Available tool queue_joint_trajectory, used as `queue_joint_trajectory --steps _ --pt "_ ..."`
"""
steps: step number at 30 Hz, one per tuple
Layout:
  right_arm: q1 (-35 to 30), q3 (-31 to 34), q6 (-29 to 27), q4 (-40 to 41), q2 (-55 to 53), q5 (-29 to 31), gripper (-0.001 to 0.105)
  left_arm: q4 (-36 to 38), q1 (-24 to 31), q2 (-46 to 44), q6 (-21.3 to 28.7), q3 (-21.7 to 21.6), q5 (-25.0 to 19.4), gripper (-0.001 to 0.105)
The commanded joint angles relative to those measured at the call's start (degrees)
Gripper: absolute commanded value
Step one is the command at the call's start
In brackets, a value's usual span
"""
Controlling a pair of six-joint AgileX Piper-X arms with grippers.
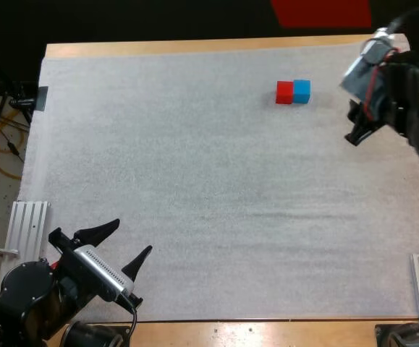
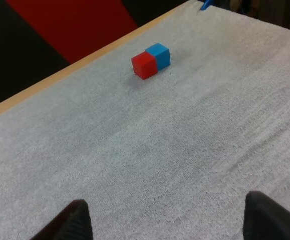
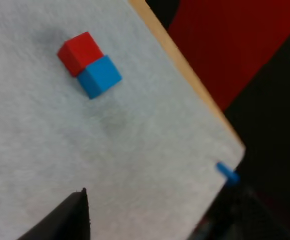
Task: Stack red cube on blue cube
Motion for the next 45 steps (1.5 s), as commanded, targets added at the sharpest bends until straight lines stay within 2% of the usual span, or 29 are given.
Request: queue_joint_trajectory --steps 1,4,11,20,25,27,38,45 --pt "1.17 -0.70 -3.95 -3.23 -0.14 3.40 0.062 -0.73 -0.26 0.02 0.02 -0.47 0.23 0.063" --pt "2.62 -0.70 -4.30 -5.22 -0.31 4.71 0.062 -0.73 -0.26 0.02 0.02 -0.47 0.23 0.063" --pt "2.69 -0.61 -2.20 -10.08 0.64 2.96 0.062 -0.73 -0.26 0.02 0.02 -0.32 0.23 0.063" --pt "2.41 -1.96 -3.81 -10.84 6.80 -4.44 0.062 -0.73 -0.26 0.02 0.02 -0.32 0.23 0.063" --pt "0.84 -5.85 -3.93 -10.84 12.59 -12.80 0.062 -0.73 -0.26 0.02 0.02 -0.32 0.23 0.063" --pt "0.67 -7.32 -3.93 -10.84 14.73 -14.40 0.062 -0.73 -0.26 0.02 0.02 -0.32 0.23 0.063" --pt "-1.42 -16.38 -6.38 -9.88 27.76 -18.25 0.062 -0.62 -0.26 0.02 0.02 -0.32 0.23 0.063" --pt "-3.93 -24.95 -8.45 -3.04 37.04 -21.61 0.062 -0.73 -0.26 0.02 0.02 -0.32 0.23 0.063"
